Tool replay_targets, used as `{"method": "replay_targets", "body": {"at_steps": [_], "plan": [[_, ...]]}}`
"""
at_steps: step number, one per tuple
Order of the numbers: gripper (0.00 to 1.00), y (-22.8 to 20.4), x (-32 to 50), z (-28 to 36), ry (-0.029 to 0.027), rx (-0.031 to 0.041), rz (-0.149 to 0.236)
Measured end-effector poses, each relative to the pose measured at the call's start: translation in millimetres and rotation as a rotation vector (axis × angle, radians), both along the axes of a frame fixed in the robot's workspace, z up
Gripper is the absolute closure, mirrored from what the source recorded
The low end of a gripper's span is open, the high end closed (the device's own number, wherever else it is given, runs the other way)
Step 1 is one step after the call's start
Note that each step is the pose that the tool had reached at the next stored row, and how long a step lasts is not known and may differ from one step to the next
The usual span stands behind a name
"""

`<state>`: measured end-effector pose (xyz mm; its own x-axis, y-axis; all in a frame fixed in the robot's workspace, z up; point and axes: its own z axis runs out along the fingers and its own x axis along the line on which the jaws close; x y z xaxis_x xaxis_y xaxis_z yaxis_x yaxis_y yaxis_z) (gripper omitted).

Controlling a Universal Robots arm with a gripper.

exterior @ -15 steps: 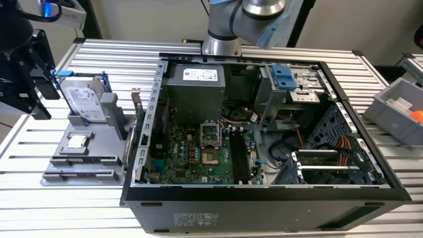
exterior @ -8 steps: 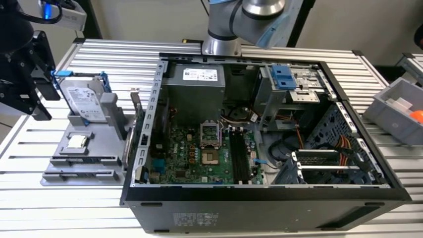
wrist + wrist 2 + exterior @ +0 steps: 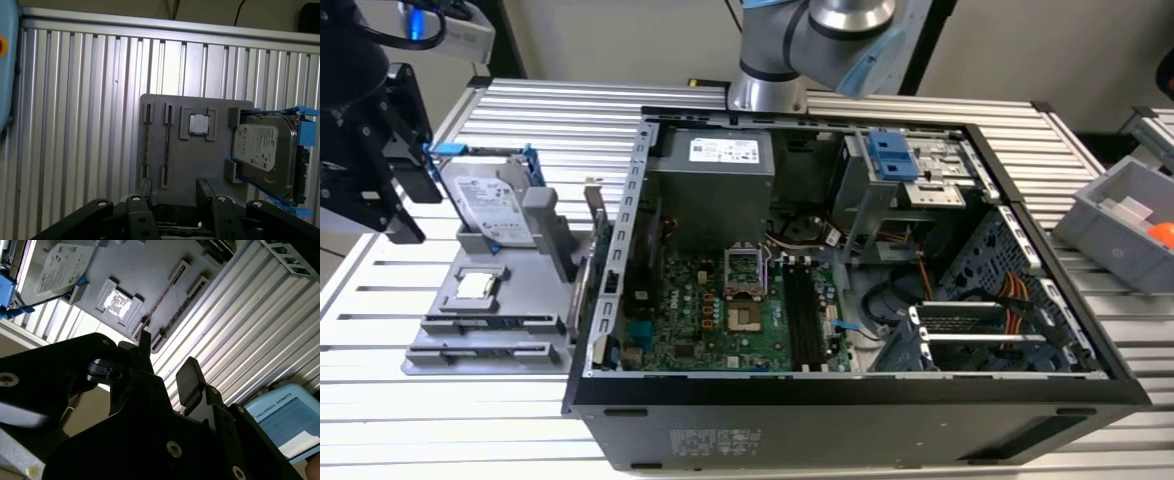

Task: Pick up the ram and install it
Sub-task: 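Pick up the ram and move it above insertion slot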

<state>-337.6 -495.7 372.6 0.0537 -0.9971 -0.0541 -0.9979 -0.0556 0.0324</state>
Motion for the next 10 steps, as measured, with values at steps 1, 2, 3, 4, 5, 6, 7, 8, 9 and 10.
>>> {"method": "replay_targets", "body": {"at_steps": [1,2,3,4,5,6,7,8,9,10], "plan": [[0.00,0.3,-0.2,-0.4,-0.0006,-0.0004,0.000],[0.00,0.4,-0.3,-0.7,-0.0013,-0.0007,0.000],[0.00,0.4,-0.6,-1.0,-0.0023,-0.0009,0.000],[0.00,0.6,-1.1,-1.5,-0.0040,-0.0007,0.000],[0.00,0.7,-1.5,-1.7,-0.0062,-0.0009,-0.001],[0.00,0.8,-2.0,-2.1,-0.0090,-0.0009,-0.001],[0.00,0.9,-2.4,-2.6,-0.0108,-0.0008,-0.001],[0.00,1.0,-2.7,-2.7,-0.0111,-0.0009,-0.001],[0.00,1.0,-3.3,-2.8,-0.0116,-0.0010,-0.001],[0.00,1.0,-3.9,-2.9,-0.0121,-0.0010,-0.002]]}}
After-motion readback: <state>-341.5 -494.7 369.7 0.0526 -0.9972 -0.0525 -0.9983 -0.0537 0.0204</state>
